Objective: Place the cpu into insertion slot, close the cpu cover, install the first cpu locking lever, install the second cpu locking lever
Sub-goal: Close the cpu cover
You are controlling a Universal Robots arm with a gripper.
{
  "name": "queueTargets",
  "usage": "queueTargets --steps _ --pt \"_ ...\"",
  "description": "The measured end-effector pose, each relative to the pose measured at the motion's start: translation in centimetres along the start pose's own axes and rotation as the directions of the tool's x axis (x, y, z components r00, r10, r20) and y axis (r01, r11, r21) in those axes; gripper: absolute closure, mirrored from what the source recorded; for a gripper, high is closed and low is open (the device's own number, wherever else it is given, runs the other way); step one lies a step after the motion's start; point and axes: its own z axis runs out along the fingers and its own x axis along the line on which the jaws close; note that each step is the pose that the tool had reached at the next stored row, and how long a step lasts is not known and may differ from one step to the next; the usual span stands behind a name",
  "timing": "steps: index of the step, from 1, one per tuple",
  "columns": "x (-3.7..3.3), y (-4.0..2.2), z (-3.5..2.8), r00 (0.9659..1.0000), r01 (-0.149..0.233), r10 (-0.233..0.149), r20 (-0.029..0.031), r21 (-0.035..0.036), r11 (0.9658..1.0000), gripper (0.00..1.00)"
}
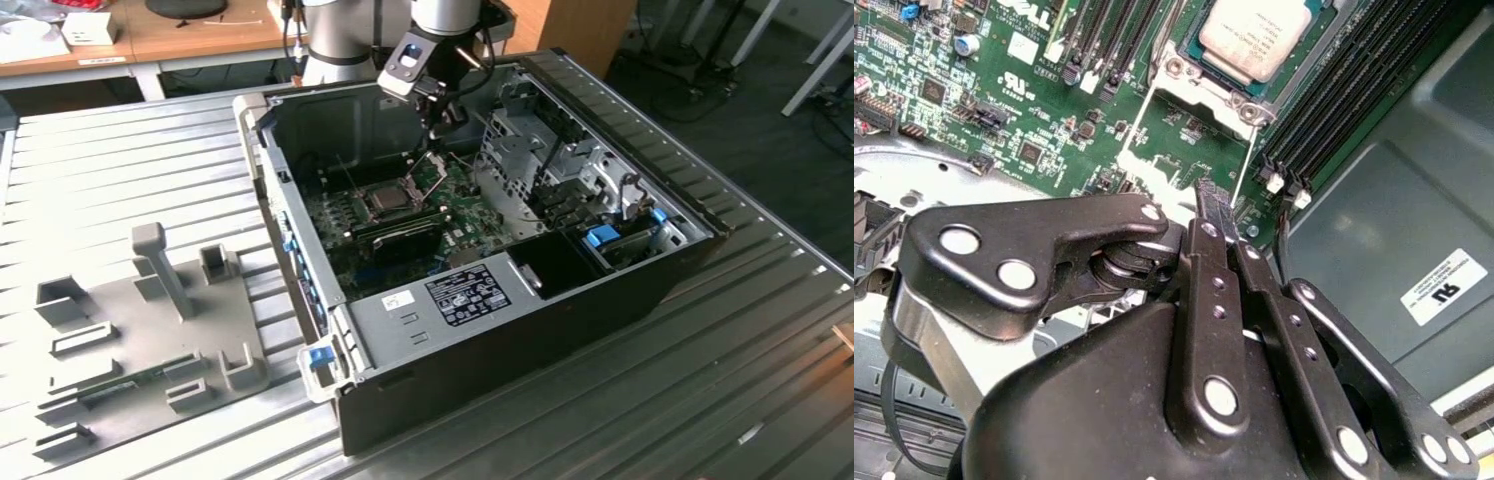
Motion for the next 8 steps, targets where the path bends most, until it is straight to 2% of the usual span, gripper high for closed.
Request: queueTargets --steps 8 --pt "0.01 0.76 0.06 1.0 0.0 0.0 -0.0001 0.0002 1.0 0.9"
